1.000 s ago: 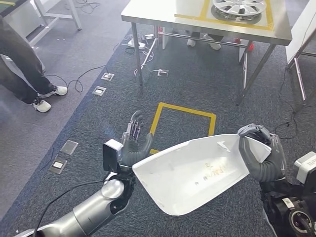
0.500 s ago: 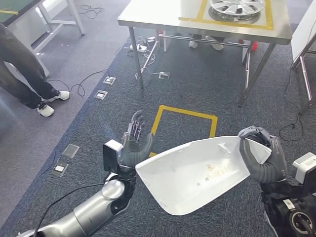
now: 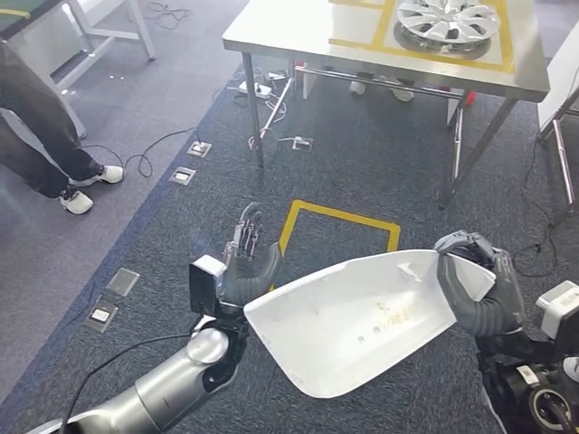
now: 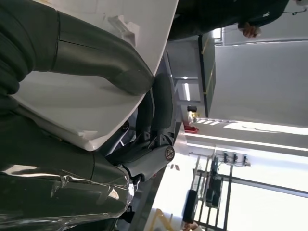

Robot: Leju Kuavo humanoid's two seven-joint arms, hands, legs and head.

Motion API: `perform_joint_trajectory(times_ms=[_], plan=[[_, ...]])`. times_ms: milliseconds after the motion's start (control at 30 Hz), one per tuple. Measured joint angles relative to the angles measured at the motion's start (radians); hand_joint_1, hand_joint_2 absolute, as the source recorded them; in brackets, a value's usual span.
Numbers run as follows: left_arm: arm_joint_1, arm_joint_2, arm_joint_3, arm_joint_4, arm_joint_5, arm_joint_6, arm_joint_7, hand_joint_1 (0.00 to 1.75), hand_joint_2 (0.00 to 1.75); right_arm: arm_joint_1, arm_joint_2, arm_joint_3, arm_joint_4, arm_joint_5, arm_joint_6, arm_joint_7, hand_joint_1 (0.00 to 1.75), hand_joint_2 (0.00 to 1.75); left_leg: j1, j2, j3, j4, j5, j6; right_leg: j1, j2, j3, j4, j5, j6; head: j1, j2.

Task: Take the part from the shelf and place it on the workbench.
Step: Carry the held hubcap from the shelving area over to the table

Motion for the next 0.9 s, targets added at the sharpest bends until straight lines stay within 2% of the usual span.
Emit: perform_joint_trajectory(times_ms=[67,100,133,167,200,233,267,300,333,400,433,467,567,600,633,667,733,767,800,900], plan=[[0.002,-0.001,0.0,0.0,0.0,0.0,0.0,0.0,1.75,0.004,0.001,0.0,0.001,0.0,0.0,0.001,1.75,1.75,-0.001,-0.001,0.014,0.0,-0.014,0.002,0.0,0.0,-0.082,0.115,-0.041,0.004,0.003,0.0],[0.004,-0.001,0.0,0.0,0.0,0.0,0.0,0.0,1.75,0.005,0.001,0.0,0.001,0.0,0.0,0.001,1.75,1.75,-0.001,-0.003,0.024,0.0,-0.022,0.001,0.0,0.0,-0.105,0.13,-0.041,0.005,0.004,0.0],[0.005,-0.001,0.0,0.0,0.0,0.0,0.0,0.0,1.75,0.006,0.001,0.0,0.002,0.0,0.0,0.001,1.75,1.75,-0.001,-0.004,0.036,0.0,-0.03,0.0,0.0,0.0,-0.111,0.107,-0.019,0.004,0.005,0.0],[0.006,-0.001,0.0,0.0,0.0,0.0,0.0,0.0,1.75,0.006,0.001,0.0,0.003,0.0,0.0,0.001,1.75,1.75,-0.001,-0.005,0.049,0.0,-0.04,-0.002,0.0,0.0,-0.101,0.05,0.026,0.001,0.006,0.0],[0.006,-0.001,0.0,0.0,0.001,0.0,0.0,0.0,1.75,0.005,0.001,0.0,0.003,0.0,0.0,0.001,1.75,1.75,-0.002,-0.005,0.061,0.0,-0.049,-0.005,0.0,0.0,-0.084,-0.024,0.085,-0.003,0.007,0.0],[0.006,-0.001,0.0,0.001,0.001,0.0,0.0,0.0,1.75,0.004,0.001,0.0,0.004,0.0,0.001,0.001,1.75,1.75,-0.002,-0.006,0.071,0.001,-0.058,-0.008,0.002,0.0,-0.068,-0.088,0.124,-0.007,0.008,0.0],[0.005,-0.001,0.0,0.001,0.001,0.0,0.001,0.0,1.75,0.004,0.001,0.001,0.005,0.0,0.001,0.001,1.75,1.75,-0.004,-0.006,0.075,0.003,-0.065,-0.013,0.005,0.0,-0.053,-0.134,0.149,-0.013,0.009,0.0],[0.005,-0.001,0.0,0.001,0.001,0.0,0.001,0.0,1.75,0.003,0.001,0.001,0.005,0.0,0.002,0.001,1.75,1.75,-0.005,-0.007,0.076,0.005,-0.07,-0.018,0.008,0.0,-0.046,-0.157,0.157,-0.019,0.009,0.0],[0.005,-0.001,0.0,0.002,0.001,0.0,0.001,0.0,1.75,0.003,0.001,0.001,0.006,0.0,0.002,0.002,1.75,1.75,-0.006,-0.007,0.077,0.007,-0.073,-0.023,0.01,-0.001,-0.041,-0.161,0.149,-0.026,0.009,0.0],[0.003,0.0,0.0,0.002,0.0,0.0,0.001,0.0,1.75,0.001,0.002,0.0,0.005,0.0,0.003,0.001,1.75,1.75,-0.007,-0.006,0.073,0.022,-0.078,-0.032,0.007,-0.001,-0.025,-0.17,0.15,-0.038,0.008,0.0],[0.002,0.0,0.0,0.002,0.0,0.0,0.0,0.0,1.75,0.0,0.003,0.0,0.005,0.0,0.003,0.001,1.75,1.75,-0.006,-0.005,0.059,0.051,-0.082,-0.037,0.005,-0.001,-0.016,-0.174,0.148,-0.043,0.007,0.0],[0.0,0.0,0.0,0.002,0.0,0.0,0.0,0.0,1.75,-0.002,0.003,0.0,0.005,0.0,0.003,0.001,1.75,1.75,-0.004,-0.003,0.029,0.102,-0.091,-0.042,0.002,0.0,-0.007,-0.178,0.146,-0.047,0.005,0.0],[0.003,0.001,0.0,0.002,0.0,0.0,0.0,0.0,1.75,-0.002,0.004,0.001,0.006,0.0,0.004,0.001,1.75,1.75,0.003,-0.001,-0.111,0.291,-0.149,-0.053,0.002,0.0,0.01,-0.181,0.128,-0.054,0.0,0.0],[0.005,0.001,0.0,0.003,0.0,0.001,0.0,0.0,1.75,-0.001,0.004,0.002,0.006,0.0,0.005,0.001,1.75,1.75,0.004,0.0,-0.143,0.314,-0.156,-0.056,0.001,0.0,0.019,-0.181,0.12,-0.054,-0.002,0.0],[0.006,0.002,0.0,0.003,0.0,0.002,0.0,0.0,1.75,0.0,0.004,0.002,0.006,0.0,0.005,0.001,1.75,1.75,0.005,0.0,-0.154,0.301,-0.142,-0.056,0.001,0.001,0.029,-0.181,0.111,-0.052,-0.003,0.0],[0.007,0.002,0.0,0.003,0.0,0.004,0.001,0.0,1.75,0.001,0.004,0.002,0.007,0.0,0.005,0.001,1.75,1.75,0.006,0.0,-0.147,0.254,-0.107,-0.055,0.0,0.001,0.041,-0.181,0.102,-0.05,-0.004,0.0],[0.008,0.002,0.0,0.003,-0.002,0.006,0.001,0.0,1.75,0.001,0.005,0.002,0.007,0.0,0.005,0.001,1.75,1.75,0.005,0.002,-0.104,0.11,-0.007,-0.049,0.0,0.002,0.065,-0.179,0.081,-0.043,-0.006,0.0],[0.008,0.002,0.0,0.003,-0.003,0.006,0.003,0.0,1.75,0.001,0.005,0.002,0.007,0.0,0.006,0.0,1.75,1.75,0.004,0.005,-0.086,0.056,0.023,-0.045,0.002,0.002,0.073,-0.18,0.071,-0.037,-0.006,0.0],[0.009,0.003,0.0,0.003,-0.005,0.006,0.004,0.0,1.75,0.001,0.005,0.002,0.007,0.0,0.006,0.001,1.75,1.75,0.001,0.005,-0.075,0.025,0.039,-0.04,0.004,0.003,0.078,-0.181,0.062,-0.031,-0.006,0.0],[0.012,0.003,-0.001,0.003,-0.007,0.007,0.006,0.0,1.75,0.003,0.005,0.002,0.007,0.0,0.006,0.001,1.75,1.75,0.0,0.002,-0.057,0.013,0.033,-0.022,0.004,0.002,0.089,-0.172,0.051,-0.014,-0.005,0.0]])
